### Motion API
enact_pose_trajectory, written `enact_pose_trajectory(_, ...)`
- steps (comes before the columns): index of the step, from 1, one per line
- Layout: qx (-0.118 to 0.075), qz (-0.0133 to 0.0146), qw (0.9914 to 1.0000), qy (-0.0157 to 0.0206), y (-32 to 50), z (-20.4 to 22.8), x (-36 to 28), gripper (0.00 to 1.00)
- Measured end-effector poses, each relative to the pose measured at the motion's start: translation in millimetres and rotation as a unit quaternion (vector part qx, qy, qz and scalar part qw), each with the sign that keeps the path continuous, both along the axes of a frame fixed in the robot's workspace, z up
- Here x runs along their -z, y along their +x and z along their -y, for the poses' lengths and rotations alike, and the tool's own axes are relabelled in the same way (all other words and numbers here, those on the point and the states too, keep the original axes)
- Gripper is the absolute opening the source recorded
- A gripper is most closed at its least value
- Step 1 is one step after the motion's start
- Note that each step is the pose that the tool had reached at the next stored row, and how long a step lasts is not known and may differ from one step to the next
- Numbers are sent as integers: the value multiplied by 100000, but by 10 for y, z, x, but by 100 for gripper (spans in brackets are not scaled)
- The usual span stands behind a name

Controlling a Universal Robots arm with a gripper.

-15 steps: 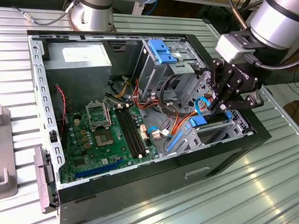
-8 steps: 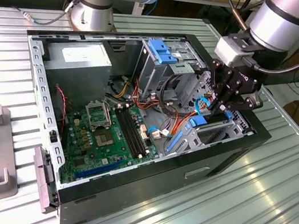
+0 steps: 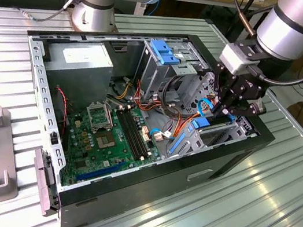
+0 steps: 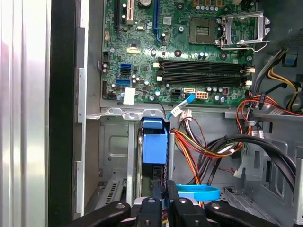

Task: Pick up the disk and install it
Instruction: 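Insert the second disk wire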

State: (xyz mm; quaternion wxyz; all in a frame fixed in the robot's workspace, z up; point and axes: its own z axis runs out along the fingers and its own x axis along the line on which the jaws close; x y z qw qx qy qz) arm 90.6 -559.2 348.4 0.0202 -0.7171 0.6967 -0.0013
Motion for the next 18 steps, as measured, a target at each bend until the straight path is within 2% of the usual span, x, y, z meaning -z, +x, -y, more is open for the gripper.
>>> enact_pose_trajectory(1, -2, 1, 100000, 212, 0, 1, 1, 16)
enact_pose_trajectory(2, -1, -2, 100000, 274, 0, 0, 2, 16)
enact_pose_trajectory(9, 0, -1, 100000, 277, 0, 4, 22, 16)
enact_pose_trajectory(13, -2, -3, 100000, 253, 0, 11, 58, 16)
enact_pose_trajectory(18, -3, -1, 100000, 277, 0, 12, 64, 16)
